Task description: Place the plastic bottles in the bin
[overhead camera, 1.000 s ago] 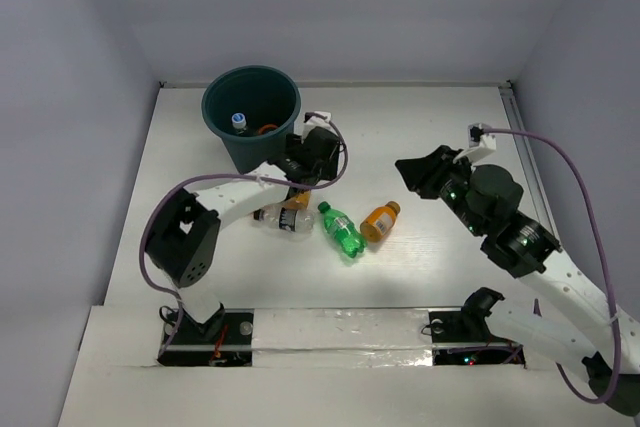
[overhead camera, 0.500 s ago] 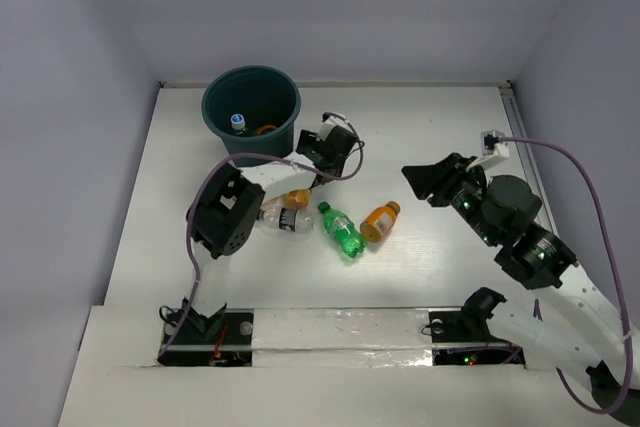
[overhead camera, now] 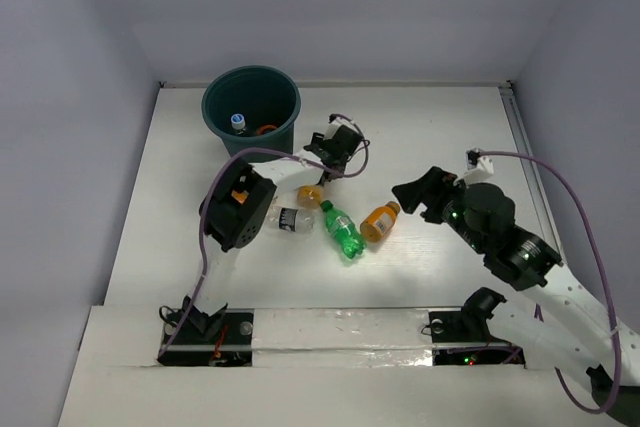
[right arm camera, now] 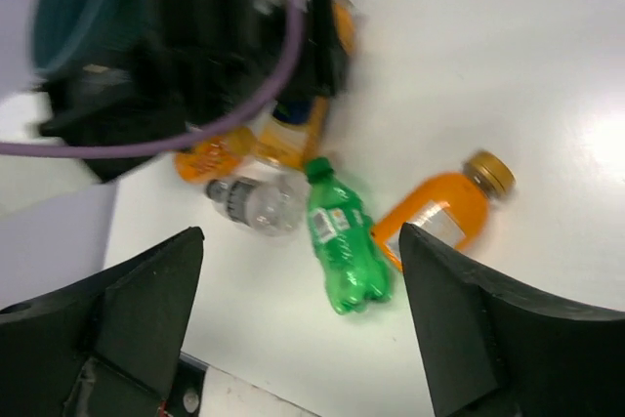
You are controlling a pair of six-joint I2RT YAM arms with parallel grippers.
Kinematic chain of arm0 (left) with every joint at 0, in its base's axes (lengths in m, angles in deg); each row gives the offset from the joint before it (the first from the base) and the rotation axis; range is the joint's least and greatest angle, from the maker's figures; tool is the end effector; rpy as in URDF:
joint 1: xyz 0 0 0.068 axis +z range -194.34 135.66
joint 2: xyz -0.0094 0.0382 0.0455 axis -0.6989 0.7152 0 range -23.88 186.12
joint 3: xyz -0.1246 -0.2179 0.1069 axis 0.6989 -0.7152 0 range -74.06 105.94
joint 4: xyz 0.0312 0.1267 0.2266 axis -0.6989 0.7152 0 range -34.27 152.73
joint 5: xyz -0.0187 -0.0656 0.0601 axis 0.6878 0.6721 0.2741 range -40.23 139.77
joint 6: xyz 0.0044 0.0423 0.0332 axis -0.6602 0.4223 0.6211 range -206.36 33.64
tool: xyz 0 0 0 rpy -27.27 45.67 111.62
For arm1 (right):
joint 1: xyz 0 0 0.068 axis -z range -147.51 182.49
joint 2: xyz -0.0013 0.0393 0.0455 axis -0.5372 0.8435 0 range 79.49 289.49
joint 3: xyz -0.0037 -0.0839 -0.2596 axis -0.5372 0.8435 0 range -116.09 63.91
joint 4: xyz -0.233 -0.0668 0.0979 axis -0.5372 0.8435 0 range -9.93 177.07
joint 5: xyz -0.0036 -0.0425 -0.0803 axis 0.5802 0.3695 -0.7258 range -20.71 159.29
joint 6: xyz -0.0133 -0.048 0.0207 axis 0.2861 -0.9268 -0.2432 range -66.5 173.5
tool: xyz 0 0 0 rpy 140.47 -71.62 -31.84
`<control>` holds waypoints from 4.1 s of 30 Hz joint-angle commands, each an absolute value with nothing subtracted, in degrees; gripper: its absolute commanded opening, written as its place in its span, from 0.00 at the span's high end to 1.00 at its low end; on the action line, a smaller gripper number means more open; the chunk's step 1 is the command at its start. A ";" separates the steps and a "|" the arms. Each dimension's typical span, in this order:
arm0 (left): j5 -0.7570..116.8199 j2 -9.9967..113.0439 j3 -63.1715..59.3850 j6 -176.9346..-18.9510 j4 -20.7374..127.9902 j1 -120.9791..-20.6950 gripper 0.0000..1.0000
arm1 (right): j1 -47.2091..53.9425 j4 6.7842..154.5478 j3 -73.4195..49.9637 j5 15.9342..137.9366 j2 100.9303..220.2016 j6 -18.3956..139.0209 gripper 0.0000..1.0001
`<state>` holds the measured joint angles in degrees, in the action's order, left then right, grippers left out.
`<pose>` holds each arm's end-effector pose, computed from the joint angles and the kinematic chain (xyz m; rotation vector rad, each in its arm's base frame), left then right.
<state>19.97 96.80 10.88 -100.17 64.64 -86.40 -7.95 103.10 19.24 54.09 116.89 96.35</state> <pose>0.3558 -0.2971 0.1723 0.3017 2.2075 0.0872 0.1202 0.0902 0.3349 0.2315 1.8928 0.7650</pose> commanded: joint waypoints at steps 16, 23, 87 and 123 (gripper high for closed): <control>32.44 64.91 31.50 -100.24 63.47 -80.56 0.64 | -6.36 103.45 21.99 54.27 146.36 108.96 0.00; 39.83 59.70 23.08 -103.41 58.73 -63.43 0.64 | -5.21 100.12 20.05 55.84 155.33 107.64 0.00; 67.62 14.61 -49.28 -151.83 72.53 -57.52 0.01 | -12.77 94.86 -54.01 69.65 185.50 87.34 0.14; 39.76 47.13 -41.55 -169.68 59.77 -74.48 0.10 | -12.77 91.24 17.15 77.55 153.92 81.80 0.00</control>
<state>43.55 46.64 -44.09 -165.85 61.40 -73.79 -12.59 94.99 16.97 75.18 152.56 83.43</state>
